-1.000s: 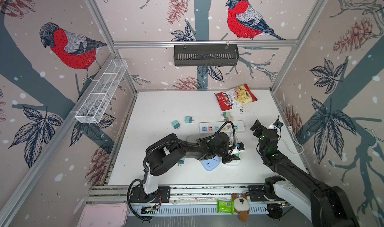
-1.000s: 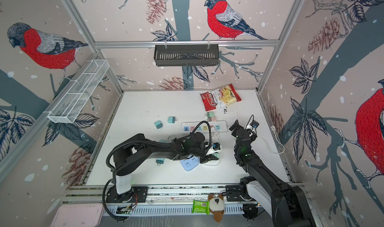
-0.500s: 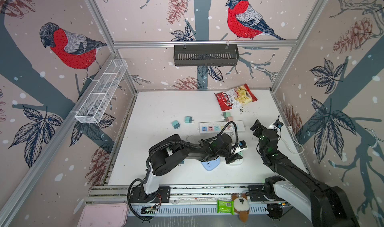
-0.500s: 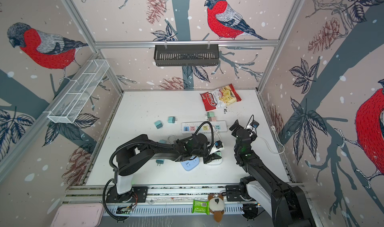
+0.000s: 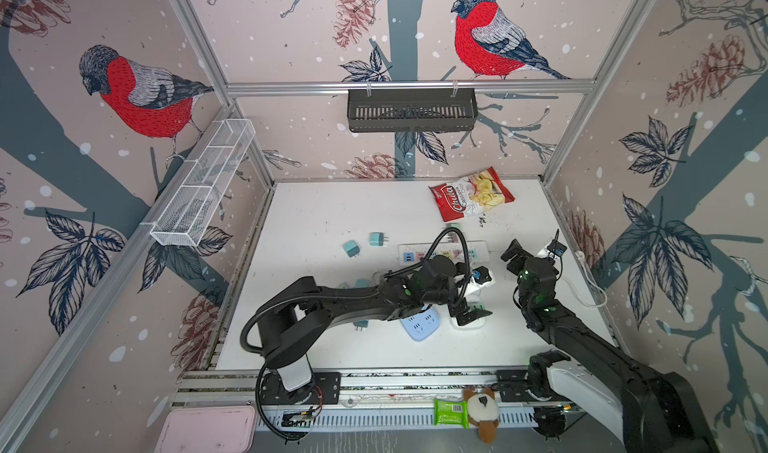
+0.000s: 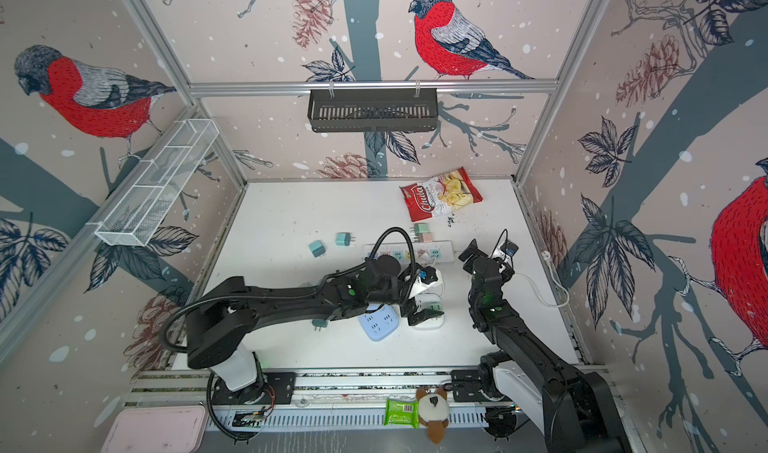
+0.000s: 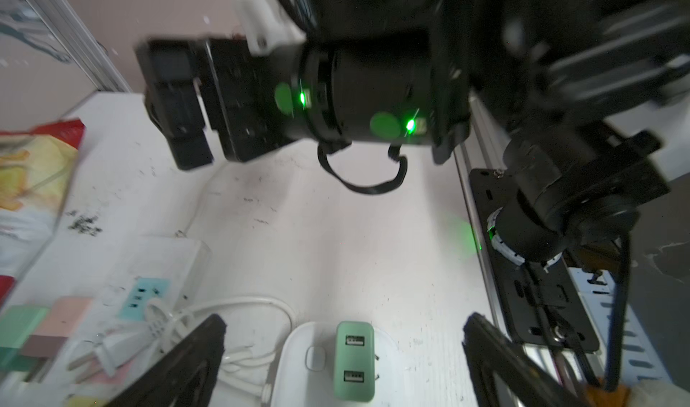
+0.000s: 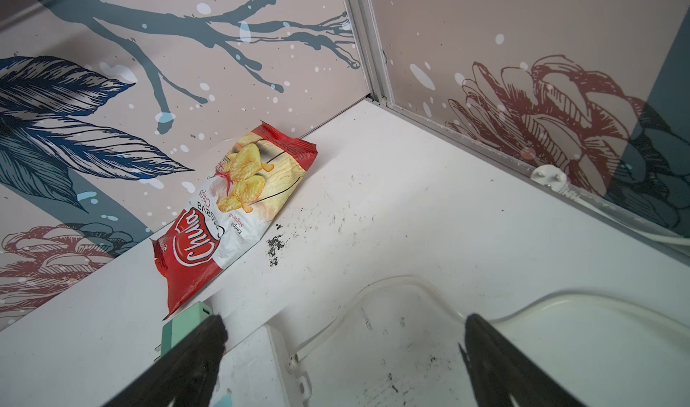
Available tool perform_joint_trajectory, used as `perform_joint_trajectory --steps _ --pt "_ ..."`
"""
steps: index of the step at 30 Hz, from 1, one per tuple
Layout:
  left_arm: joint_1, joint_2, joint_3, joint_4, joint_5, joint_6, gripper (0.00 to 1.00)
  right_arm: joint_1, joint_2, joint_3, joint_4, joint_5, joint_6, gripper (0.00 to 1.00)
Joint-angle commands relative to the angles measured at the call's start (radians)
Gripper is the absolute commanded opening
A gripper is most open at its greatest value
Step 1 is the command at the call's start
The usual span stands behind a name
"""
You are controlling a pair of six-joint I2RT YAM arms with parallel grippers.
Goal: Insert the plug
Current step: 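Press the green charger into the socket box and open the left gripper, then withdraw the left gripper while the right gripper reaches toward the teal chargers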
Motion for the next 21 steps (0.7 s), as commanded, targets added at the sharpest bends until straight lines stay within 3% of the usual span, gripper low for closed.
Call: perform_joint_trajectory --steps 1,4,7,12,17,18,21 --pt "0.023 -0.118 -0.072 -0.006 -0.032 0.016 0.99 -0.001 0.0 0.003 0.001 0.01 0.006 1.0" --pt "0.083 -0.244 -0.152 -0.004 -0.06 -0.044 0.99 0.001 0.003 0.007 -0.001 0.011 0.006 1.0" --pt "0.174 -0.395 -0.272 0.021 -0.155 -0.129 0.99 0.001 0.004 0.008 -0.001 0.008 0.003 1.0" --pt "0.43 -0.759 -0.591 0.163 -0.361 -0.345 0.99 0.004 0.012 0.011 0.005 0.008 -0.001 1.0" --pt "0.619 -1.108 -0.758 0.07 -0.692 -0.621 0.99 0.011 0.05 0.039 -0.011 0.053 0.007 1.0" --pt "0.644 -1.159 -0.741 -0.012 -0.71 -0.679 0.99 0.011 0.06 0.047 -0.016 0.058 0.009 0.99" --pt "0.678 -1.238 -0.664 -0.15 -0.625 -0.726 0.99 0.013 0.077 0.061 -0.03 0.056 0.009 1.0"
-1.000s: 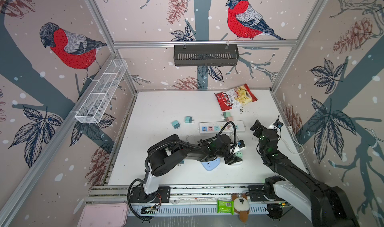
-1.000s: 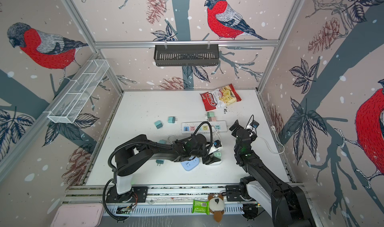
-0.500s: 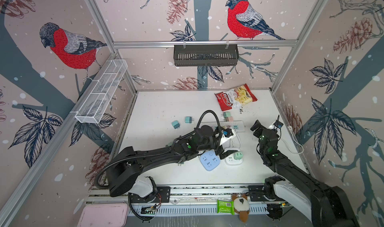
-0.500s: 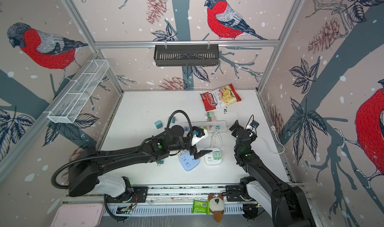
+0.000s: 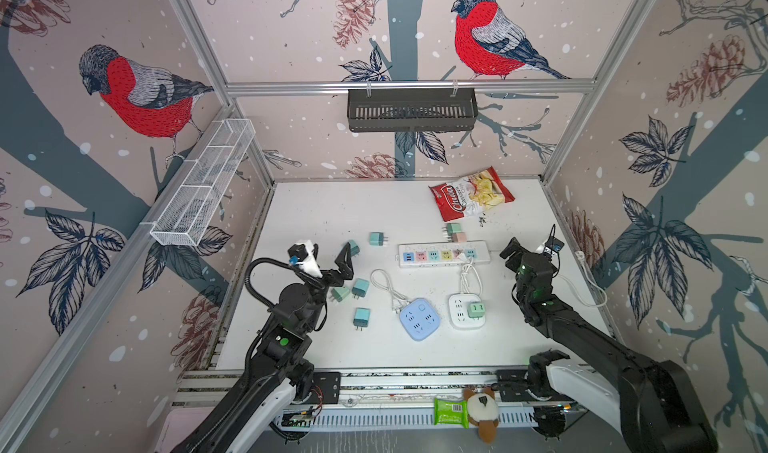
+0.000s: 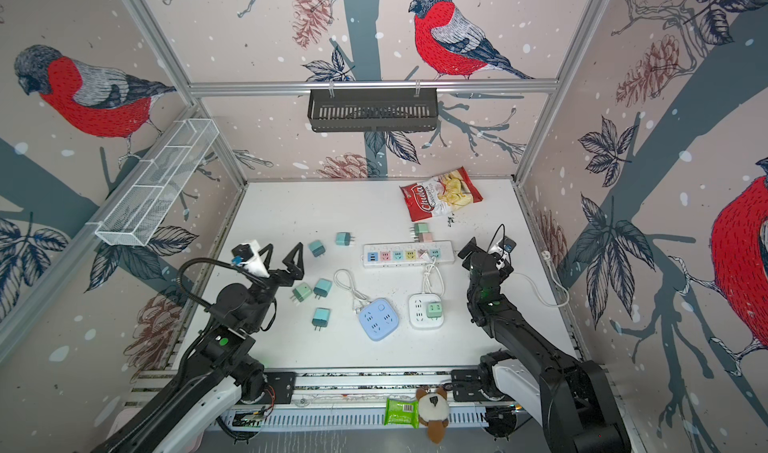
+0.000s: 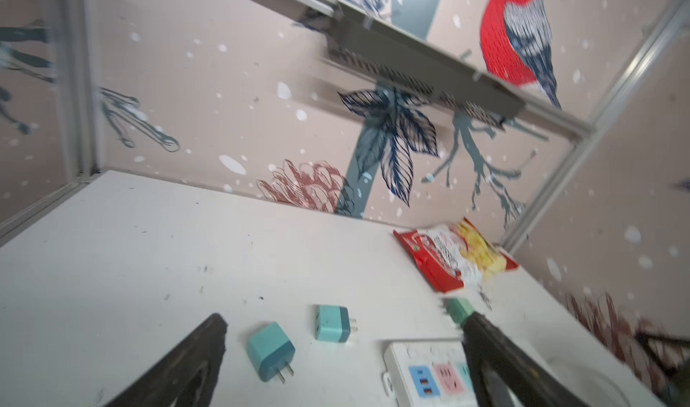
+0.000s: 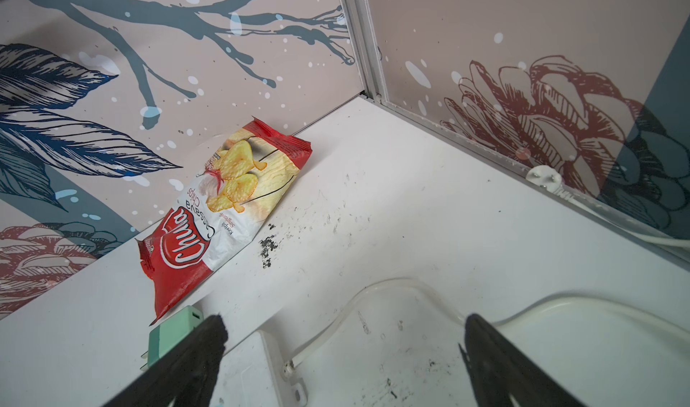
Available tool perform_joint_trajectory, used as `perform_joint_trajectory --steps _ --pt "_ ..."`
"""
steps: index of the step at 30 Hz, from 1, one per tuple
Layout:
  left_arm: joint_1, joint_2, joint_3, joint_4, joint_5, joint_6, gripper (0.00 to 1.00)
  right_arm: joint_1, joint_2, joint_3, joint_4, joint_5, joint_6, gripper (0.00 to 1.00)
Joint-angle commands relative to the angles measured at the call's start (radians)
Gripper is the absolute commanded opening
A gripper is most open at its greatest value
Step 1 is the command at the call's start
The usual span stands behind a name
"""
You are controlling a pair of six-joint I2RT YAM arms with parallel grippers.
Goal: Insert the plug
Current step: 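Withdraw the left gripper while the right gripper reaches toward the teal chargers, then grasp a teal cube charger with the right gripper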
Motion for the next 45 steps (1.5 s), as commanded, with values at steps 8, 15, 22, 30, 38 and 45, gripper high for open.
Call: perform_joint_trajectory --steps 8,15,22,30,38,45 --pt "0.073 0.092 0.146 -0.225 -0.031 -0.313 0.98 0.017 0.005 0.011 -0.003 0.01 -0.006 1.0" --pt "0.17 0.066 0.067 -0.185 -0.024 -0.226 0.97 0.124 -0.124 0.226 -0.429 -0.122 0.072 0.98" --pt "0.171 -0.057 -0.096 -0.012 -0.072 -0.201 0.98 0.683 -0.243 0.268 -0.611 0.08 0.245 0.93" --pt "0.171 -0.13 -0.132 -0.033 -0.117 -0.249 0.97 1.129 0.055 0.478 -0.723 0.313 0.44 0.94" --pt "0.171 -0.111 -0.057 -0.181 -0.118 -0.423 0.98 1.213 0.478 0.624 -0.478 0.239 0.389 0.88" --pt "0.17 -0.057 -0.093 -0.097 -0.089 -0.483 0.98 1.202 0.853 1.039 -0.763 0.3 0.475 0.8"
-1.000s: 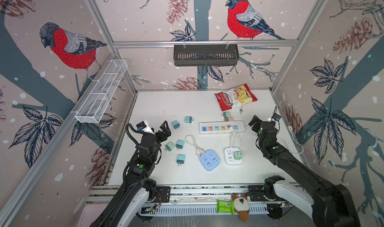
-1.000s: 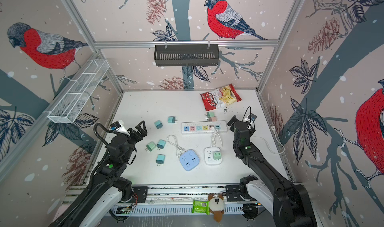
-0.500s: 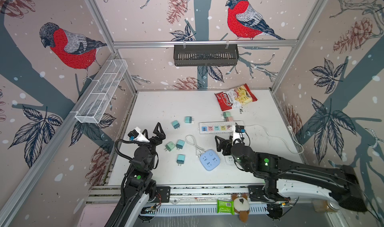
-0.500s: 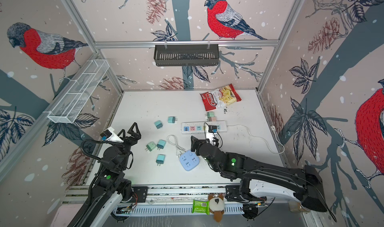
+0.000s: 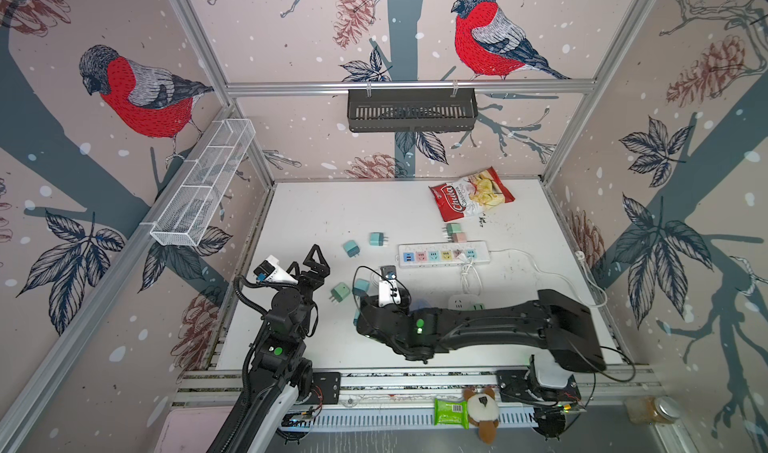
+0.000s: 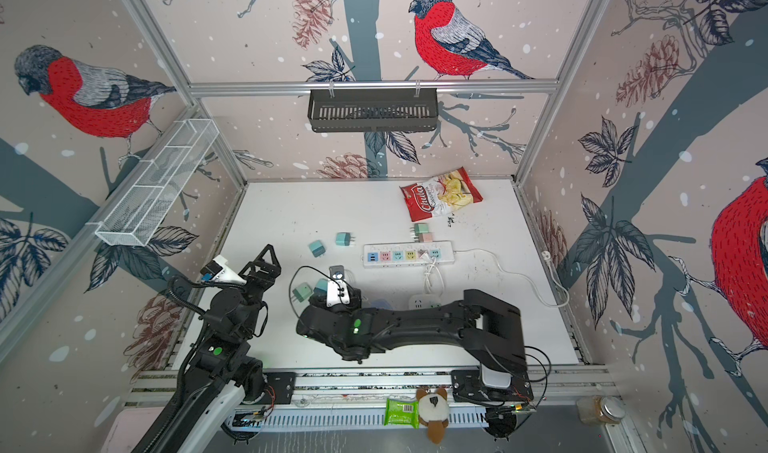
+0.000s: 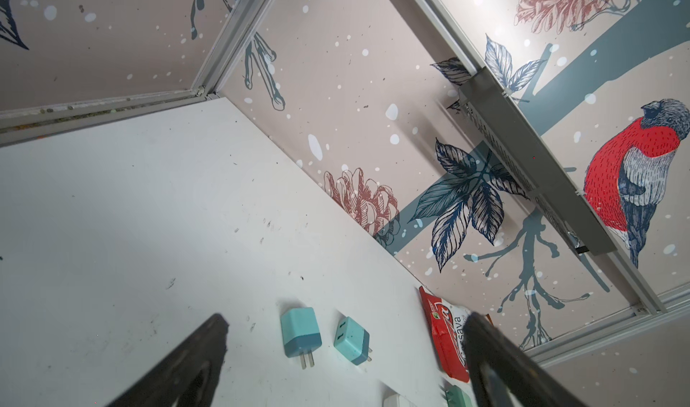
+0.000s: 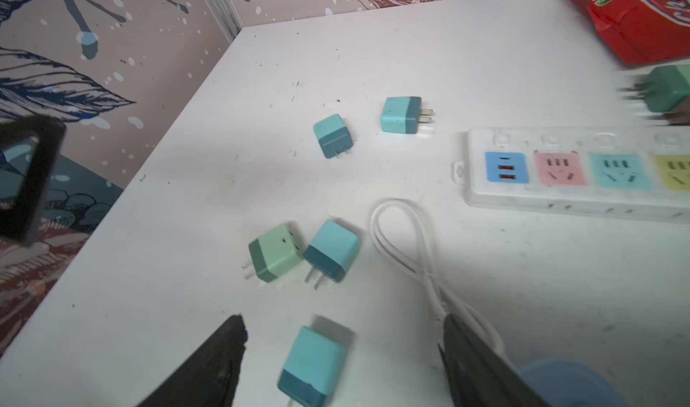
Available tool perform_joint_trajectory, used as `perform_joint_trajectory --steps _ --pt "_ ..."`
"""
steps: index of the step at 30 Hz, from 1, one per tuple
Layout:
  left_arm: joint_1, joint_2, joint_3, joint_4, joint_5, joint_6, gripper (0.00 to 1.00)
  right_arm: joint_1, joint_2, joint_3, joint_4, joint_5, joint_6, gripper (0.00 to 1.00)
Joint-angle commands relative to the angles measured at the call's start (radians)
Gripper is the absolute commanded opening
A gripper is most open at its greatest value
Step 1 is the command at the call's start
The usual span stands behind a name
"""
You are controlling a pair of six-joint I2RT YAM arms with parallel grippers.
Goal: Insert the plug
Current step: 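Grasp a teal cube charger with the right gripper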
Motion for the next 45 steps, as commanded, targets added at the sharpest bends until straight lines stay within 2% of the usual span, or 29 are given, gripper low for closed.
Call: perform_joint_trajectory --steps 1,4,9,20,25,42,45 --pt "0.002 0.033 -0.008 0.035 -0.045 -0.062 0.98 -0.001 0.082 0.096 -0.125 0.039 0.059 0.78" --pt "0.007 0.079 -0.014 0.046 -0.101 -0.067 0.98 -0.012 0.081 0.058 -0.047 0.0 0.061 0.72" --pt "0.009 0.164 0.015 0.065 -0.072 -0.066 0.98 -0.021 0.086 -0.008 0.061 -0.131 0.056 0.68" --pt "0.009 0.138 0.004 0.085 -0.08 -0.03 0.98 -0.03 0.275 0.073 0.119 -0.273 0.06 0.7" --pt "0.008 0.134 -0.003 0.1 -0.083 -0.021 0.97 -0.035 0.344 0.125 0.074 -0.277 0.075 0.71" --pt "0.008 0.159 0.002 0.105 -0.095 -0.013 0.98 0.036 0.343 0.102 -0.053 -0.167 0.143 0.71" --pt "0.009 0.162 0.002 0.105 -0.096 -0.013 0.98 0.037 0.361 0.118 -0.059 -0.18 0.131 0.65"
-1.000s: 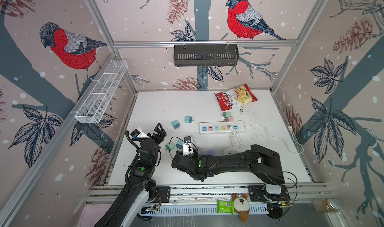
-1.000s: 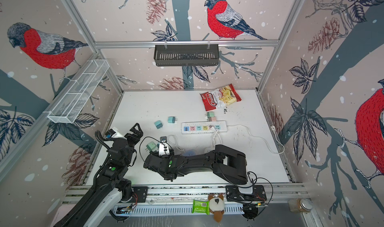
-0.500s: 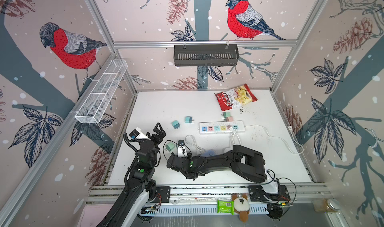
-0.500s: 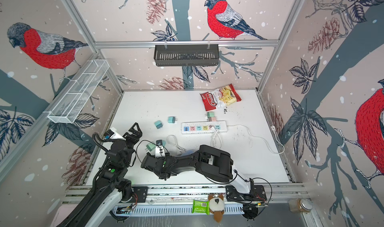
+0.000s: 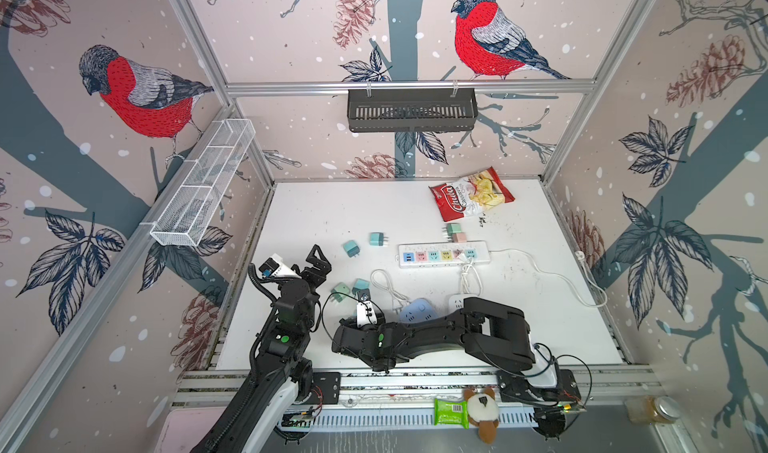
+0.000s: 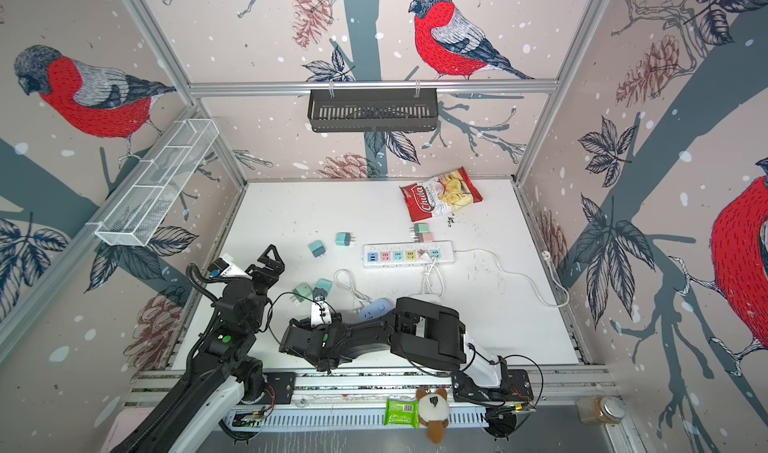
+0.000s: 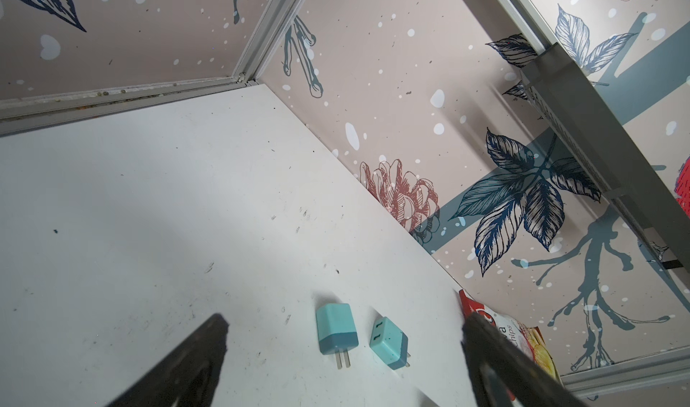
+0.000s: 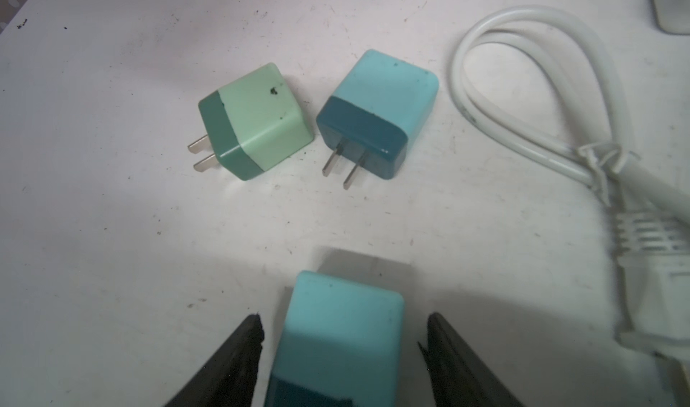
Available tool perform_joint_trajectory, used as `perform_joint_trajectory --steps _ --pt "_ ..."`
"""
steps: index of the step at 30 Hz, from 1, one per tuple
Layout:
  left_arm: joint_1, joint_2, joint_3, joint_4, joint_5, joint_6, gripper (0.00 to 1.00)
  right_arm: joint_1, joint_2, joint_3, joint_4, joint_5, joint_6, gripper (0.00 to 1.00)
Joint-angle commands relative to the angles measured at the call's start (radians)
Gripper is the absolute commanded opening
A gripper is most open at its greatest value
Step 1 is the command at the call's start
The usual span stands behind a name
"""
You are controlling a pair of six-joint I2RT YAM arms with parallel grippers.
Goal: Insert the plug
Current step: 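Grasp a teal cube charger with the right gripper, then lift the teal charger and carry it toward the socket boxes with the right gripper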
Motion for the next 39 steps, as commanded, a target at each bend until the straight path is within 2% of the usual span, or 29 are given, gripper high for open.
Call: perform_joint_trajectory --steps 1,8,15,19,25,31,34,35,36,37,39 --pt "0.002 0.001 0.003 0.04 -0.016 0.0 0.98 0.004 0.022 0.014 -0.064 -0.027 0.011 0.62" --pt "0.002 0.002 0.001 0.041 -0.015 -0.001 0.98 0.007 0.053 0.047 -0.077 -0.033 0.001 0.43" --pt "0.003 0.016 0.005 0.055 0.013 0.012 0.98 0.018 0.011 0.019 -0.049 -0.021 -0.024 0.31" --pt "0.003 0.026 0.013 0.061 0.049 0.027 0.98 0.028 -0.096 -0.038 -0.018 0.035 -0.074 0.27" --pt "0.002 0.0 0.055 0.054 0.188 0.087 0.98 0.033 -0.283 -0.09 -0.069 0.127 -0.166 0.18" --pt "0.001 -0.028 0.06 0.083 0.287 0.148 0.97 0.03 -0.481 -0.11 -0.1 0.294 -0.381 0.09" --pt "-0.002 -0.025 0.061 0.1 0.317 0.167 0.95 0.03 -0.62 -0.241 0.016 0.403 -0.516 0.05" --pt "-0.003 -0.022 0.064 0.105 0.33 0.173 0.94 0.03 -0.671 -0.323 0.066 0.445 -0.516 0.05" --pt "-0.007 -0.019 0.067 0.112 0.344 0.187 0.92 0.027 -0.727 -0.41 0.104 0.475 -0.465 0.05" --pt "-0.01 -0.016 0.07 0.113 0.351 0.198 0.91 0.019 -0.782 -0.481 0.13 0.472 -0.423 0.05" --pt "-0.028 -0.011 0.078 0.117 0.358 0.216 0.9 0.007 -0.88 -0.647 0.254 0.412 -0.449 0.04"
